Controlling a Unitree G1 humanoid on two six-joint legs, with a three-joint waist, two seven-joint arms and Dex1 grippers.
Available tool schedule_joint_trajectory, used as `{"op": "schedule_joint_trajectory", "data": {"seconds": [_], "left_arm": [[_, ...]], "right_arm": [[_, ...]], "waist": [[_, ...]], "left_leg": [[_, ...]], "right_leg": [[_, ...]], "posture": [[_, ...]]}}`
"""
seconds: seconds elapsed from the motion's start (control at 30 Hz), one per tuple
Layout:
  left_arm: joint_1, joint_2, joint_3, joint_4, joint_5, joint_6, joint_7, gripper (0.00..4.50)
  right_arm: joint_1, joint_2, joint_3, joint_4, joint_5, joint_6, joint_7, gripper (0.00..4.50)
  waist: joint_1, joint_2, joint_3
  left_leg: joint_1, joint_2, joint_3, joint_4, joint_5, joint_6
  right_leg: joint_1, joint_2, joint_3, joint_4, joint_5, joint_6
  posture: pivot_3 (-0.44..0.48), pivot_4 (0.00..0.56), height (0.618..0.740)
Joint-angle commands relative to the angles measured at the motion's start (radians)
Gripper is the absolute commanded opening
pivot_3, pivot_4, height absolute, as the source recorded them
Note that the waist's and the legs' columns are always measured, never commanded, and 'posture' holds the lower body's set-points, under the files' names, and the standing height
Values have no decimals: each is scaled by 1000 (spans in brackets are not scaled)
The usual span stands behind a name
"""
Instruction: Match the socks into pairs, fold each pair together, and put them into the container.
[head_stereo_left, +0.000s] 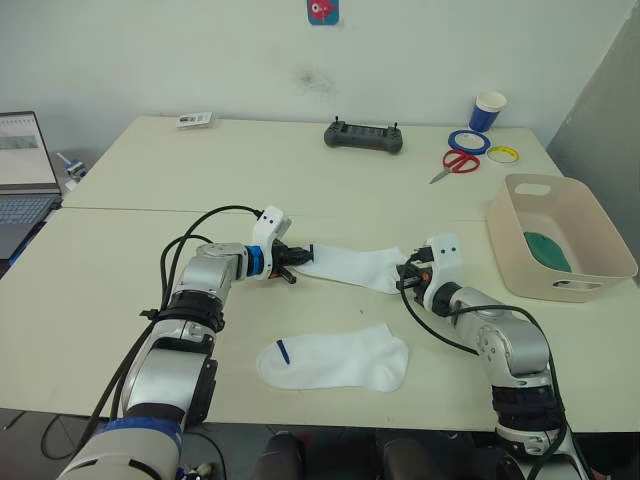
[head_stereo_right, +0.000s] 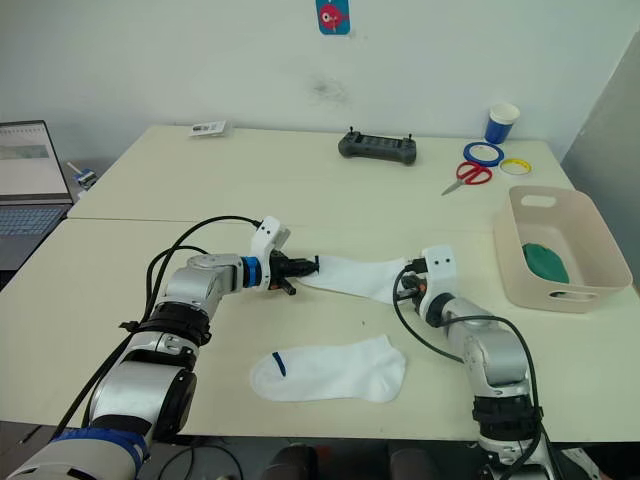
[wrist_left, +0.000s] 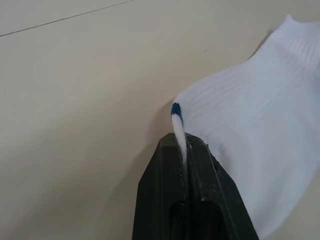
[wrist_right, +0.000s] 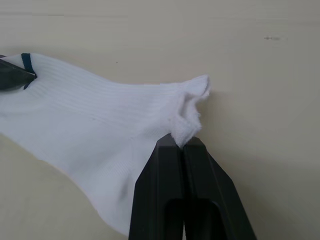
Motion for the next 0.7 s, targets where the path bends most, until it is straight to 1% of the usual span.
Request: {"op": "schedule_joint_trajectory", "data": {"seconds": [0.03, 0.17, 0.23, 0.3, 0.37, 0.43, 0.5, 0.6, 0.7], "left_arm": [[23, 14, 58, -129, -60, 57, 15, 0], [147, 74, 144, -505, -226, 310, -4, 0], [223, 124, 202, -693, -339, 470, -6, 0], [295, 176, 261, -833, -425, 598, 14, 0], [355, 212, 308, -920, -490, 690, 38, 0], [426, 234, 364, -1003, -560, 787, 63, 0], [503, 245, 411, -1082, -626, 870, 85, 0], [605, 241, 460, -1168, -697, 943, 123, 0], [680, 241, 494, -1219, -754, 983, 149, 0]], "right_arm": [[11, -8, -11, -108, 38, 4, 15, 23], [79, -29, -21, -346, 131, 103, 38, 23], [124, -26, -57, -475, 224, 177, 46, 23], [179, -31, -87, -587, 312, 241, 54, 23], [227, -44, -100, -655, 364, 283, 49, 23], [281, -60, -101, -712, 407, 316, 44, 23], [326, -67, -105, -751, 449, 339, 34, 23], [374, -81, -105, -781, 493, 360, 21, 23], [407, -106, -104, -795, 528, 369, 15, 23]], "waist": [[0, 0, 0], [-5, 0, 0], [-5, 0, 0], [-3, 0, 0], [-2, 1, 0], [-1, 1, 0], [-2, 1, 0], [-3, 0, 0], [-1, 0, 0]], "left_leg": [[0, 0, 0, 0, 0, 0], [0, 1, -1, -1, 0, 0], [0, 2, -1, -1, 0, 0], [0, 3, -2, -2, 0, 0], [1, 3, -3, -2, 0, 0], [1, 3, -3, -2, 0, 0], [2, 2, -1, -2, 0, 0], [3, 2, 1, -2, 0, 0], [3, 2, 1, -2, 0, 0]], "right_leg": [[0, 0, 0, 0, 0, 0], [0, 0, 0, 0, 0, 0], [0, 0, 0, 0, 0, 0], [0, -1, 0, 0, 0, 0], [1, -1, 0, 0, -1, 0], [1, -1, 0, 0, -3, 4], [1, -1, 0, -1, -3, 4], [1, -1, 2, -1, -3, 4], [1, -1, 3, -2, -3, 4]], "posture": [[0, 150, 740], [0, 150, 740], [0, 150, 740], [0, 150, 740], [0, 150, 740], [0, 150, 740], [0, 150, 740], [0, 150, 740], [0, 150, 740]]}}
